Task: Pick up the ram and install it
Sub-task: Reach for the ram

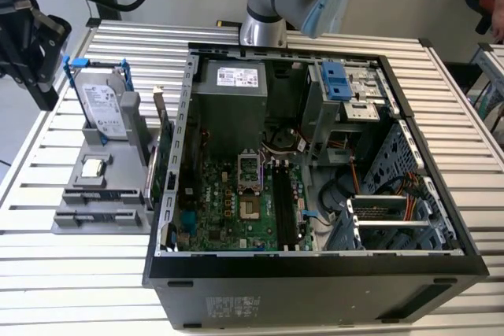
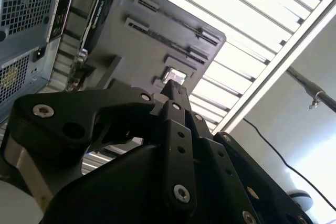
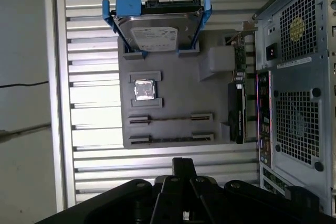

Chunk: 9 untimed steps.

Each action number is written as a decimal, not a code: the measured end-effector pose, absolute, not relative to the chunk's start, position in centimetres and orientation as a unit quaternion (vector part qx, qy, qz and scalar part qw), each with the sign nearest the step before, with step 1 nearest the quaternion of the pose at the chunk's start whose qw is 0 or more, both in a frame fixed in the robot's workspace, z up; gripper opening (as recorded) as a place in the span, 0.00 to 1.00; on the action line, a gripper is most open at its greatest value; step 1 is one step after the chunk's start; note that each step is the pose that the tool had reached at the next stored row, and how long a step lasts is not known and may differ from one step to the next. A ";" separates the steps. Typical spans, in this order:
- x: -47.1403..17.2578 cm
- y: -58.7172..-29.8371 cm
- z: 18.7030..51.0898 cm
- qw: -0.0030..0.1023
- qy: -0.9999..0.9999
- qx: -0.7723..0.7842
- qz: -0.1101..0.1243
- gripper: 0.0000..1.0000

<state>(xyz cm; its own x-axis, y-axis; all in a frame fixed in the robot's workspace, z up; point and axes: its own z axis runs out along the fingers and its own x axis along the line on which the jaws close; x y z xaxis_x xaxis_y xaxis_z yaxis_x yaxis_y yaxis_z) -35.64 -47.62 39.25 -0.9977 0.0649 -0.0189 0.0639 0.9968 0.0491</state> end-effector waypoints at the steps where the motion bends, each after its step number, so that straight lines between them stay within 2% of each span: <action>1: -35.6 -47.7 39.2 0.010 0.999 0.032 0.024 0.00; 9: -35.6 -47.9 39.2 0.010 0.999 0.032 0.024 0.00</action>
